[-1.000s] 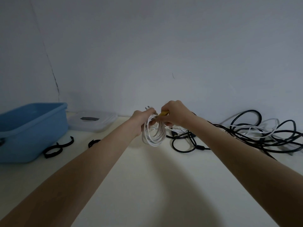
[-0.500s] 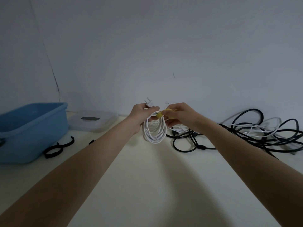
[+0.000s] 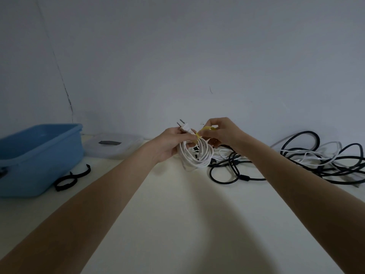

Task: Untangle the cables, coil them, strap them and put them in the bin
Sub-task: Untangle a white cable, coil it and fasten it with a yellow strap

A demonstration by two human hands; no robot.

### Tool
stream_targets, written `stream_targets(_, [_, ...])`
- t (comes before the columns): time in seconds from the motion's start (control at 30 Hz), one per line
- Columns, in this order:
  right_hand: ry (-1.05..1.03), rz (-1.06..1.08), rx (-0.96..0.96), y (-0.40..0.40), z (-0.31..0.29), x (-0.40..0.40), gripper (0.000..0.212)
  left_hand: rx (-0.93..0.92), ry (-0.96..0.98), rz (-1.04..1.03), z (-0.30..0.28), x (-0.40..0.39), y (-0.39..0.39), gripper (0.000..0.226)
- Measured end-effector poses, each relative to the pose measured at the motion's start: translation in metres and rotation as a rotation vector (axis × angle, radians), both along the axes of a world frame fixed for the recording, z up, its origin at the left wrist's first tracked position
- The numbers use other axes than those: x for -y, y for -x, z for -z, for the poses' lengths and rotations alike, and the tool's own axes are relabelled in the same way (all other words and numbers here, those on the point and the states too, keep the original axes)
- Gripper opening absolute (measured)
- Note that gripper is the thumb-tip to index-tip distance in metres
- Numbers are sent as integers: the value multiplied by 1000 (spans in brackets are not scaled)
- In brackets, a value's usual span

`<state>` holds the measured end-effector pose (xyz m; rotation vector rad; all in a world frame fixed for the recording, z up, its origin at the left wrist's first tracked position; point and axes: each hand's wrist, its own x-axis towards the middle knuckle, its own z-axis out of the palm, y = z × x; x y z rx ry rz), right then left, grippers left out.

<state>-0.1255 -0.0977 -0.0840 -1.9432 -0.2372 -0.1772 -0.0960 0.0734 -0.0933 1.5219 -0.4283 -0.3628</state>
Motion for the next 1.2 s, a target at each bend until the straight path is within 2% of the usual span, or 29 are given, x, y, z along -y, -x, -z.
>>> stream_targets(0.13, [12,-35,-77,1,-2,5,10,65,-23,84,-1,-3,-2,12])
stream_targets(0.3, [-218,-139,-236,-2,2,10,12,87,33,212,-8,-6,4,12])
stream_targets(0.4, [-320,-193,-315,-1,2,8,19,104,38,222,-11,-5,4,15])
stream_targets(0.53, [-369,-174,-397,-3,-2,4,44,149,21,179,-11,-4,2,20])
stream_targets(0.57, [-384,-178,-409,-3,-3,3,41,157,19,164,-11,-3,2,20])
stream_targets(0.63, [-405,-185,-409,-4,-4,3,13,183,6,144,-11,-2,2,20])
stream_targets(0.67, [-414,-169,-407,-5,-4,3,9,195,3,139,-12,-2,3,20])
stream_targets(0.73, [-416,-157,-406,-4,-5,2,19,200,21,143,-11,-1,4,20])
stream_targets(0.83, [-430,-160,-432,-5,-6,1,12,194,61,165,-11,0,4,18])
stream_targets(0.97, [-451,-88,-470,-4,-6,-6,13,187,54,167,-10,-1,3,21])
stream_targets(1.07, [-360,79,-416,-5,-3,-12,8,169,41,126,-11,-1,1,20])
stream_targets(1.13, [-209,209,-281,-10,-3,-12,21,167,29,48,-11,-3,-3,19])
stream_targets(1.2, [-138,182,-132,-9,-8,-11,29,167,28,-34,-12,-6,-8,19])
